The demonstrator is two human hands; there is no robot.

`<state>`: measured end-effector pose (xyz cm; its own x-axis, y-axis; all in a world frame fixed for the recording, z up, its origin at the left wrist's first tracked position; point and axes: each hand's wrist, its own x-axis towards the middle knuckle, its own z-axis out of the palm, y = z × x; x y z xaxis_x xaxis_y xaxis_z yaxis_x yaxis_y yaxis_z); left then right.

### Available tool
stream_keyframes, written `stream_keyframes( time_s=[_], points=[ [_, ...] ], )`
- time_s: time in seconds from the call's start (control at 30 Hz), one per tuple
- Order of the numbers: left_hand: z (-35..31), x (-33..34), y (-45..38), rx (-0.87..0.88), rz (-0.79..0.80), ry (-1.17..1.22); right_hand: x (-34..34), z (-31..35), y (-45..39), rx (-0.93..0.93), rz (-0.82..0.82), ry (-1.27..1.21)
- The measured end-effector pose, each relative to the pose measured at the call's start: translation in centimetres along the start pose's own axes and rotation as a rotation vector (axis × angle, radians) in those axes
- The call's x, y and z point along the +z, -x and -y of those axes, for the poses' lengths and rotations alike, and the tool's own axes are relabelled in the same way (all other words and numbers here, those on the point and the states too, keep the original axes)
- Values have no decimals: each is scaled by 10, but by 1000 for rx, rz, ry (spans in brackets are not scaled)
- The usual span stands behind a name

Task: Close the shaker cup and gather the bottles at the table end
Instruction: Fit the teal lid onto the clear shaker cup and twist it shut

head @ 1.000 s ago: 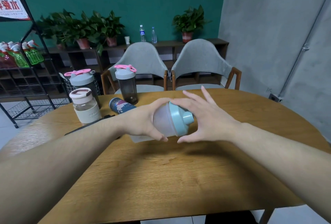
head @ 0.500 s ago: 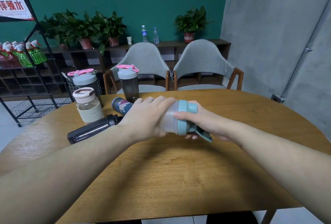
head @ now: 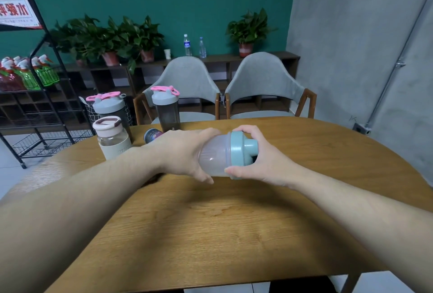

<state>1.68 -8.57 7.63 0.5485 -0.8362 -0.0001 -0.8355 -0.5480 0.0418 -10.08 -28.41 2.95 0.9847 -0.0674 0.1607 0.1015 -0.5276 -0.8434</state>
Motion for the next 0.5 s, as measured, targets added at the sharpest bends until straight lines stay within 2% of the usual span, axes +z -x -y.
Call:
stream_keyframes(
  time_s=[0.07, 0.17, 0.23, 0.3, 0.37, 0.5],
  points=[
    [0, 8, 0, 20, -125, -97, 1, 1, -1, 42, -3, -92],
    [-1, 21, -2, 117, -399, -334, 2, 3, -4, 213, 7, -307],
    [-4, 27, -3, 140, -496, -404, 1, 1, -3, 293, 22, -418],
    [-6, 27, -4, 138, -449, -388, 2, 0, -1, 286, 9, -450],
    [-8, 19, -3, 134, -382, -274, 1, -1, 1, 207, -41, -417],
    [-8, -3, -6, 97, -153, -136, -7, -3, 6, -46, -87, -86]
  ],
)
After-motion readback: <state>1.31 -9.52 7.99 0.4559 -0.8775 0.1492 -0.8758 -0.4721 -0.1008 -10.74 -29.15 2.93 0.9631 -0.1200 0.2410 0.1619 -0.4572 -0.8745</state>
